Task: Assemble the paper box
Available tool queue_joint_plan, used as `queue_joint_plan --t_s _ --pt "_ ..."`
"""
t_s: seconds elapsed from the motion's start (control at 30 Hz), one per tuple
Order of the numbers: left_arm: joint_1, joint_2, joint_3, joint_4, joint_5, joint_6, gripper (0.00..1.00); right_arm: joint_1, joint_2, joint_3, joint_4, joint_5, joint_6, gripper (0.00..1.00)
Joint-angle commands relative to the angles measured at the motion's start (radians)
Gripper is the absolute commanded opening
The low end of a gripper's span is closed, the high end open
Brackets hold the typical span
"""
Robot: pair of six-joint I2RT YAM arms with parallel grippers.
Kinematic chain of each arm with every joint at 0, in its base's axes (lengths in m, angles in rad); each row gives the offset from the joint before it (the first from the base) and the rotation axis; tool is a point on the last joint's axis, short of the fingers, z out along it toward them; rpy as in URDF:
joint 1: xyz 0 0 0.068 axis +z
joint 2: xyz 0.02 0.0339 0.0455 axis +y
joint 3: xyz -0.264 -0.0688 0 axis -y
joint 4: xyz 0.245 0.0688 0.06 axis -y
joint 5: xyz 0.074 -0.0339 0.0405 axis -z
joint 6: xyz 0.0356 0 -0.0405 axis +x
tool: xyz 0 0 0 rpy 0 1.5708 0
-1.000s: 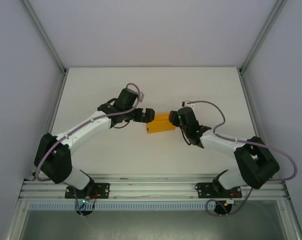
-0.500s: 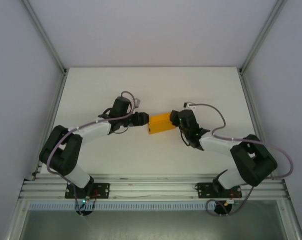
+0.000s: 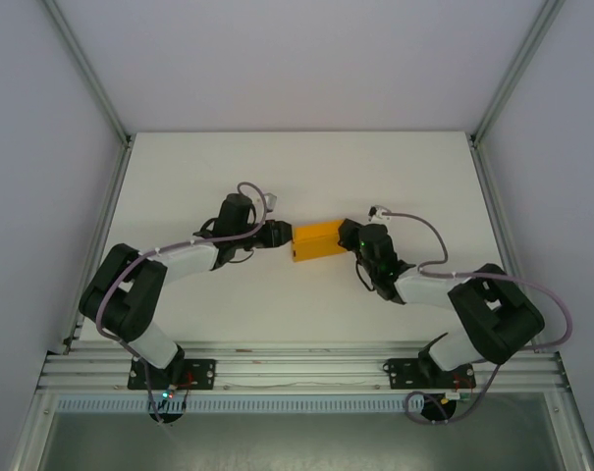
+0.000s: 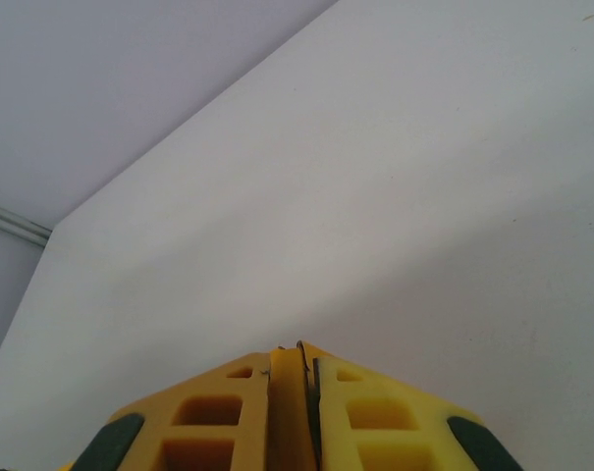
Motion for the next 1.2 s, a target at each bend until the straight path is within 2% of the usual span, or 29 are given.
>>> queue_joint_plan --t_s 0.0,0.03,0.07,0.1,0.2,0.3,0.37,0.4,0.53,0.67,0.7,0.77,0.83,0.87,0.93,0.97,1.17 --pt "-0.019 0.032 0.003 -0.179 -0.04 0.044 0.31 0.016 0.003 -0.021 -0.302 -0.045 -0.01 0.09" --pt "-0.019 0.028 0.026 -0.192 -0.047 0.049 0.32 0.016 -0.017 0.0 -0.333 -0.023 -0.024 0.11" --pt "-0.018 0.024 0.054 -0.208 -0.058 0.06 0.37 0.016 -0.04 0.028 -0.377 0.006 -0.05 0.18" --pt "-0.018 0.02 0.08 -0.228 -0.073 0.067 0.48 0.017 -0.061 0.053 -0.413 0.029 -0.075 0.27" --pt "-0.015 0.006 0.162 -0.278 -0.109 0.095 0.56 0.01 -0.118 0.135 -0.482 0.07 -0.154 0.45" --pt "-0.009 -0.021 0.235 -0.308 -0.126 0.122 0.76 -0.002 -0.151 0.226 -0.56 0.088 -0.207 0.63" --pt "-0.002 -0.043 0.281 -0.351 -0.156 0.145 0.95 -0.006 -0.165 0.288 -0.622 0.081 -0.246 0.69" --pt "0.002 -0.055 0.298 -0.371 -0.17 0.158 1.0 -0.007 -0.171 0.309 -0.639 0.07 -0.275 0.71" --pt "0.031 -0.117 0.323 -0.44 -0.258 0.188 1.0 -0.014 -0.201 0.352 -0.649 -0.03 -0.448 1.0" --pt "0.069 -0.178 0.281 -0.488 -0.341 0.197 1.0 -0.034 -0.195 0.41 -0.713 -0.294 -0.771 1.0" --pt "0.075 -0.191 0.262 -0.487 -0.365 0.194 1.0 -0.035 -0.188 0.431 -0.731 -0.31 -0.828 1.0" --pt "0.077 -0.203 0.224 -0.459 -0.353 0.187 1.0 -0.043 -0.158 0.497 -0.763 -0.254 -0.837 1.0" --pt "0.076 -0.201 0.201 -0.444 -0.28 0.187 1.0 -0.054 -0.127 0.572 -0.876 -0.342 -0.947 1.0" --pt "0.076 -0.2 0.192 -0.443 -0.262 0.185 1.0 -0.054 -0.116 0.595 -0.936 -0.408 -1.058 1.0" --pt "0.077 -0.206 0.17 -0.447 -0.272 0.186 1.0 -0.054 -0.097 0.626 -1.131 -0.577 -1.425 1.0" --pt "0.077 -0.209 0.161 -0.455 -0.289 0.191 1.0 -0.053 -0.085 0.641 -1.197 -0.613 -1.553 1.0" --pt "0.077 -0.249 0.097 -0.527 -0.362 0.187 1.0 -0.053 0.111 0.882 -1.483 -0.606 -1.784 1.0"
